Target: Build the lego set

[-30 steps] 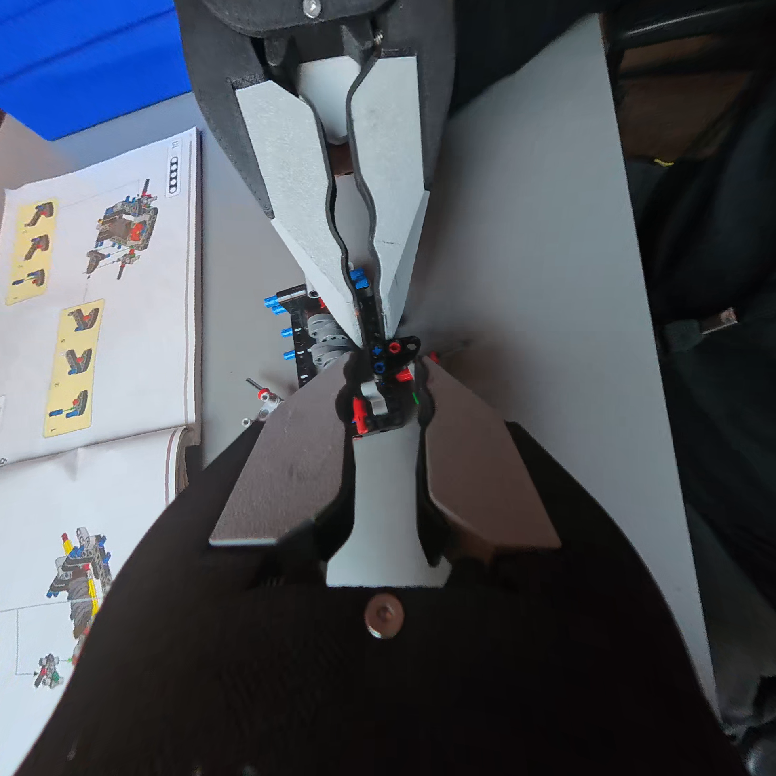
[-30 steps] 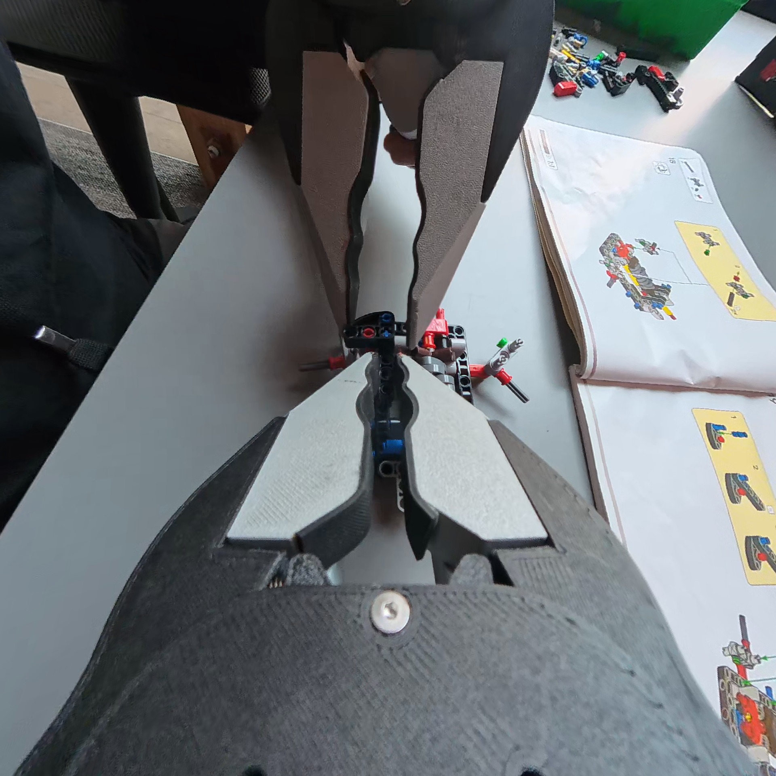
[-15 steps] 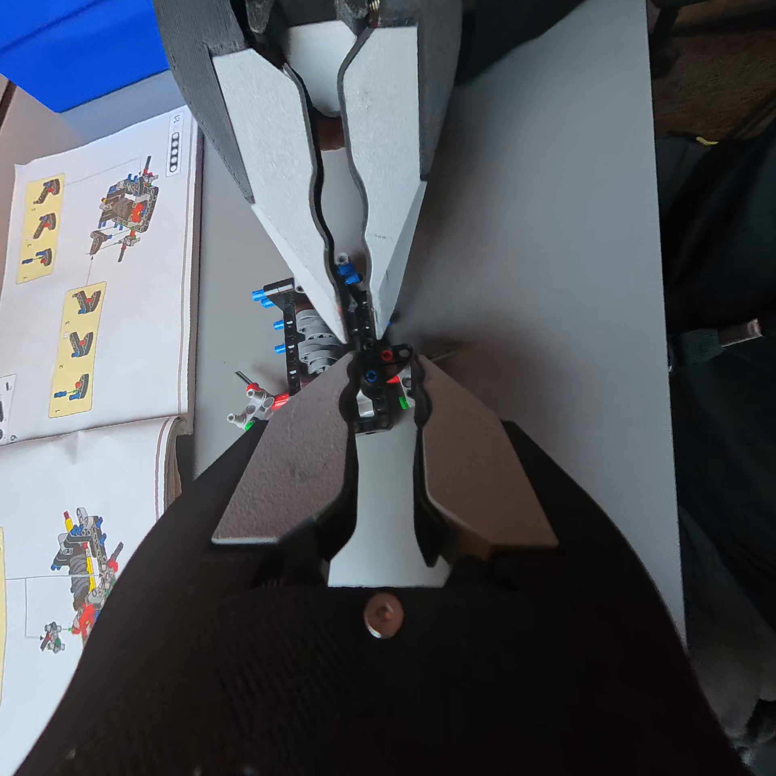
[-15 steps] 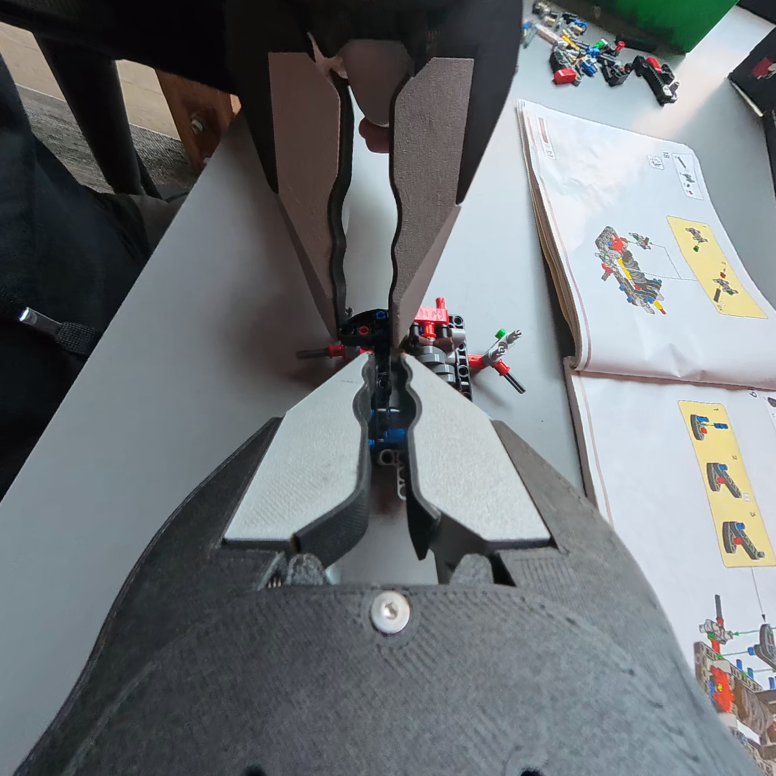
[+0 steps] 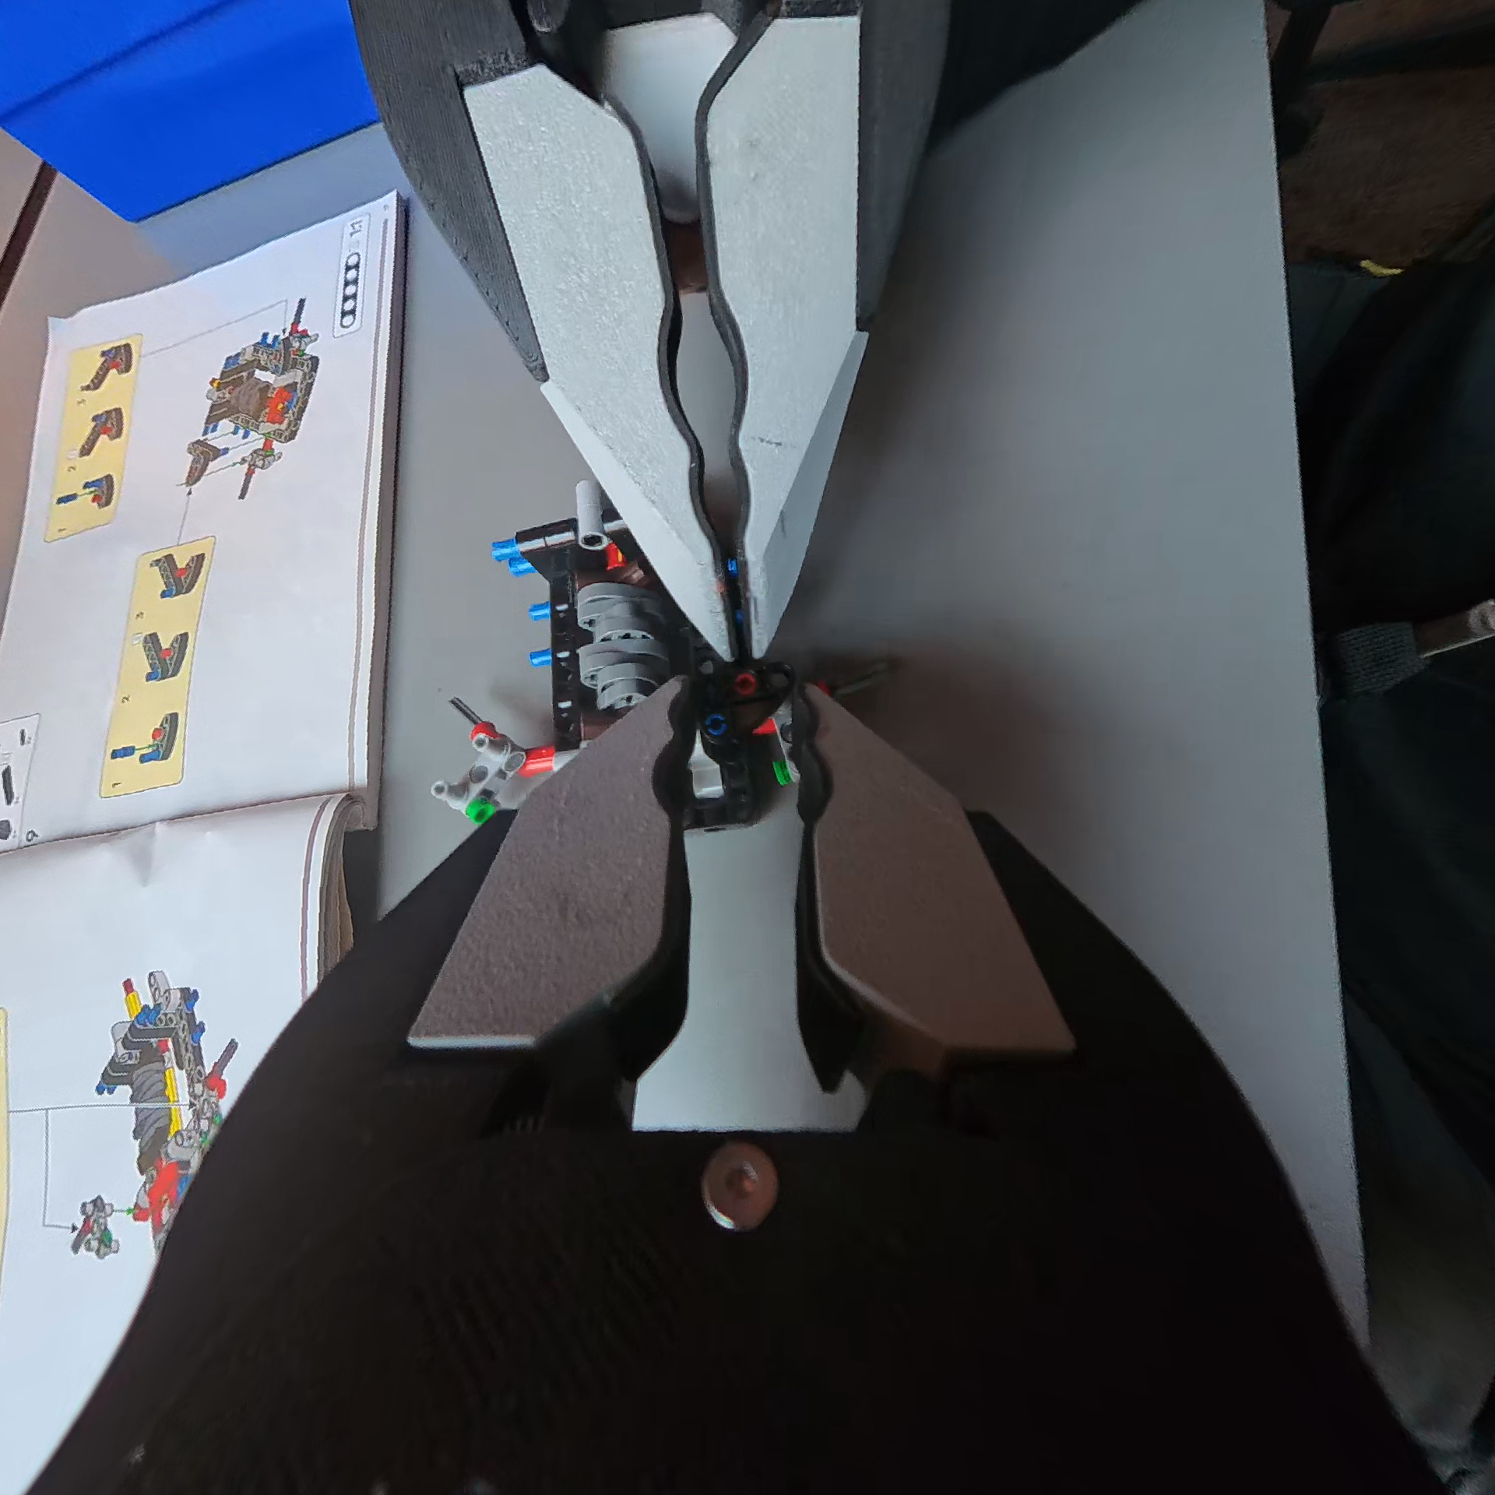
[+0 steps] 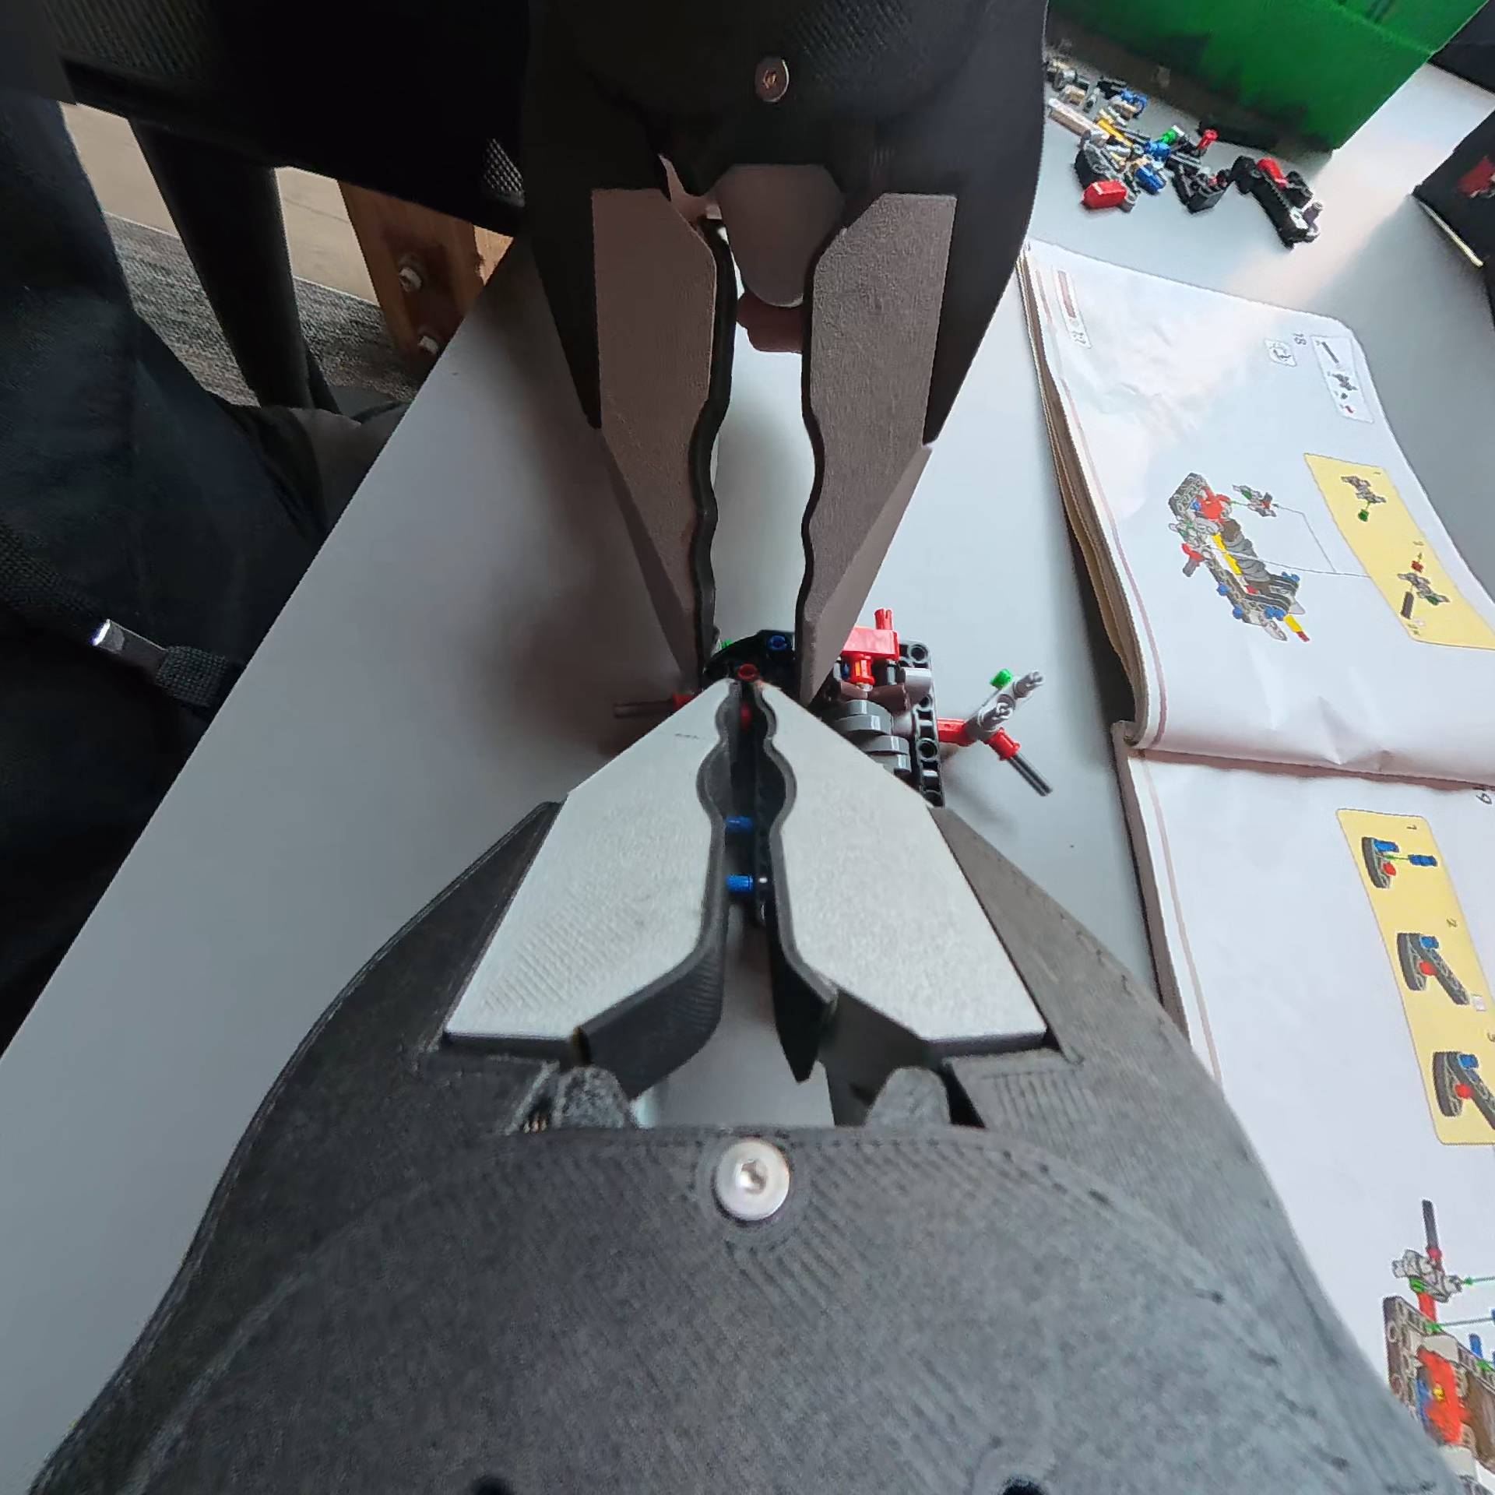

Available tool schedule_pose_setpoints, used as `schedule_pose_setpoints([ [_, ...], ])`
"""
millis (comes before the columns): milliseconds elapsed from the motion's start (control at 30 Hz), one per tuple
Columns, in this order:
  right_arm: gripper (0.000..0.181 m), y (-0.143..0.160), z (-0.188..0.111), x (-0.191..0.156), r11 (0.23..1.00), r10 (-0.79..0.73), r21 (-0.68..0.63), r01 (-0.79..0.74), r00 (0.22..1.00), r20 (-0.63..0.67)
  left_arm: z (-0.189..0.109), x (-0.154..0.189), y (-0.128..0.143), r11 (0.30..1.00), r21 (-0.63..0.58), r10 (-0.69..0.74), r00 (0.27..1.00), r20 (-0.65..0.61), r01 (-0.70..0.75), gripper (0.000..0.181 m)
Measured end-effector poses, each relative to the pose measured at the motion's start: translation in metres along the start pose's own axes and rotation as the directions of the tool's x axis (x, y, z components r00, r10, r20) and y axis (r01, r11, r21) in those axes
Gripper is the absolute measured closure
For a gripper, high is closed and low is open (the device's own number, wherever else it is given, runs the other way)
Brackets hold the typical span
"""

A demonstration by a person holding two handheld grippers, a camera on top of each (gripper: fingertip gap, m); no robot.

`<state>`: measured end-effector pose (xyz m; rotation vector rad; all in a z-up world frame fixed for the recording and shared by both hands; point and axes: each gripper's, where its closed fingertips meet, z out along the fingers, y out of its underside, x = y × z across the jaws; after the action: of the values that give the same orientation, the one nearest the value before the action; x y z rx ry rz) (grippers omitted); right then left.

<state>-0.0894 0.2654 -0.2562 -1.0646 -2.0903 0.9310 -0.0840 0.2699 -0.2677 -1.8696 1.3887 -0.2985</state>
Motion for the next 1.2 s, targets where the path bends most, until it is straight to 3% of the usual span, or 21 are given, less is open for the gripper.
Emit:
schedule_pose_setpoints([
  [467,0.181,-0.009,-0.001,0.004,1.0,0.002,0.024,-0.001,0.999,-0.032,0.001,-0.003,0.002,1.0,0.013,0.003,1.0,0.009,-0.003,0.161],
  [667,0.181,0.006,0.005,0.006,0.999,0.016,-0.05,-0.018,0.999,-0.03,0.001,-0.006,0.005,1.0,0.007,-0.007,1.0,0.02,0.007,0.161],
  [867,0.181,-0.019,-0.004,0.01,0.998,-0.004,0.055,0.007,0.998,-0.07,0.003,-0.007,0.003,1.0,-0.007,-0.007,1.0,0.027,0.007,0.161],
  [1067,0.181,0.0,0.004,0.009,0.997,-0.052,-0.053,0.048,0.995,-0.083,0.006,-0.006,0.002,0.999,-0.032,0.038,0.999,0.009,-0.038,0.162],
  [1200,0.181,-0.012,-0.004,0.008,0.999,-0.047,0.02,0.049,0.996,-0.08,0.007,-0.006,0.001,0.998,-0.046,0.039,0.999,0.008,-0.039,0.162],
])
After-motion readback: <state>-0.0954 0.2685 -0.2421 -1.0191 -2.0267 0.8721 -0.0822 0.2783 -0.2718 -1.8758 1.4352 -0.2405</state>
